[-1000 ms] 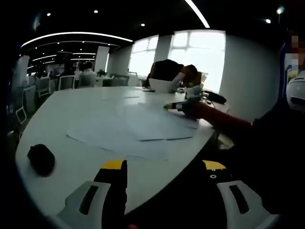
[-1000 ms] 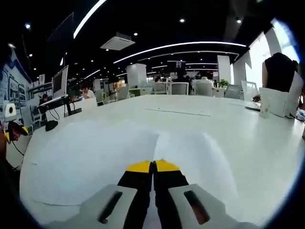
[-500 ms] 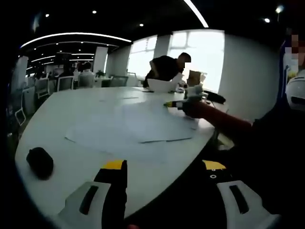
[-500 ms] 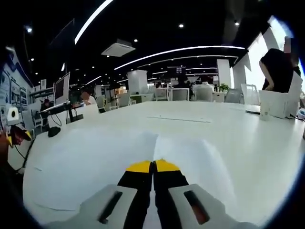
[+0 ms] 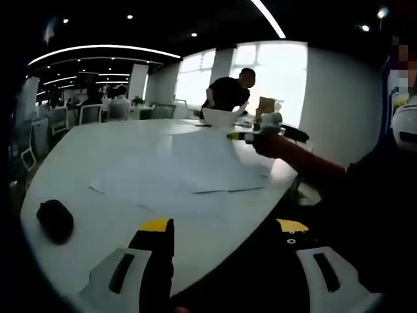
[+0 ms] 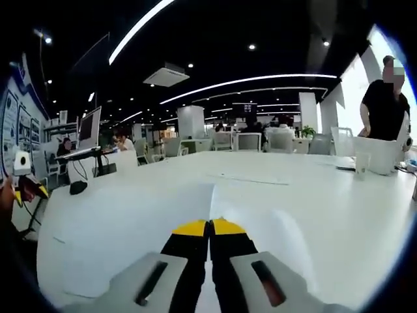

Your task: Organize the stack of printing papers by aligning and flattening the scattered papers on the table

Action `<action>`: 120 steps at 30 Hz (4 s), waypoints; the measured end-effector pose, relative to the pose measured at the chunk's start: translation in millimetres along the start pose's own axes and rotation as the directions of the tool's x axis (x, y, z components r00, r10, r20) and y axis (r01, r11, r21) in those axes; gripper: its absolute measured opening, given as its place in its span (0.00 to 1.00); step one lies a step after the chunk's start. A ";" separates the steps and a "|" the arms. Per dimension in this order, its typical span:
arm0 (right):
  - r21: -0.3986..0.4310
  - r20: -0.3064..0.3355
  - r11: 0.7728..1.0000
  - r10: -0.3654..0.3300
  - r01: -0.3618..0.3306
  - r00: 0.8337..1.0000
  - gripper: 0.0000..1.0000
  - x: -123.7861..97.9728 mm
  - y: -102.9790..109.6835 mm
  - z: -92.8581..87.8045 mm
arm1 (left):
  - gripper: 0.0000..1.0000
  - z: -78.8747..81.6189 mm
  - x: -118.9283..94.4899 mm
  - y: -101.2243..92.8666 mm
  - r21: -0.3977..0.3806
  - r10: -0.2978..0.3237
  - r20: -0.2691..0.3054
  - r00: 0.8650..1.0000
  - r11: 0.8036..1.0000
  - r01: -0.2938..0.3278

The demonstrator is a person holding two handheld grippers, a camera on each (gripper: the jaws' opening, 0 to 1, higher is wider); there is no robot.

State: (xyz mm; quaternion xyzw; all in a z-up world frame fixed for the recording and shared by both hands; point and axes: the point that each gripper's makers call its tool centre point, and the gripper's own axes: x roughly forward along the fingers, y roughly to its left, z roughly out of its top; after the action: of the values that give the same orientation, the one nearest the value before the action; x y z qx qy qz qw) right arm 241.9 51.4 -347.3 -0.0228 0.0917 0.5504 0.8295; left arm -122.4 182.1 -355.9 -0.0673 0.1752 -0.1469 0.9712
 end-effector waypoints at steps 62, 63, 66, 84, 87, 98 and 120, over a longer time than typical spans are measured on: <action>-0.013 0.092 1.000 0.019 -0.018 0.996 0.00 -19.5 35.1 27.5 | 0.64 -4.1 0.3 3.5 -0.007 0.007 -0.001 1.000 1.000 -0.007; -0.013 0.096 1.000 0.020 -0.019 0.995 0.00 -20.4 35.3 29.0 | 0.64 -4.0 0.1 3.6 -0.006 0.008 -0.001 1.000 1.000 -0.008; -0.017 0.106 1.000 0.022 -0.021 0.994 0.00 -22.4 36.2 33.5 | 0.64 -3.8 -0.1 3.4 -0.007 0.008 0.000 1.000 1.000 -0.008; -0.019 0.136 0.999 0.035 -0.033 0.990 0.00 -20.6 19.5 41.8 | 0.64 -4.3 0.9 3.6 -0.006 0.010 0.000 1.000 1.000 -0.010; -0.020 0.138 0.999 0.037 -0.035 0.990 0.00 -20.4 17.2 42.1 | 0.64 -5.1 1.0 3.7 -0.007 0.010 0.000 1.000 1.000 -0.010; -0.026 0.140 0.999 0.041 -0.038 0.989 0.00 -21.7 20.5 44.0 | 0.64 -4.7 0.7 4.1 -0.005 0.011 -0.001 1.000 1.000 -0.011; -0.053 0.172 0.998 0.055 -0.047 0.984 0.00 -30.3 28.8 63.4 | 0.63 -3.4 1.6 2.9 0.006 0.003 0.000 1.000 1.000 -0.003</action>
State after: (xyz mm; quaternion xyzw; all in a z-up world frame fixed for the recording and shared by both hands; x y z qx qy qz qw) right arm 212.0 44.0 -277.8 0.0072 0.0064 0.5734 0.8192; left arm -121.5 184.0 -360.1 -0.0642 0.1748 -0.1458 0.9716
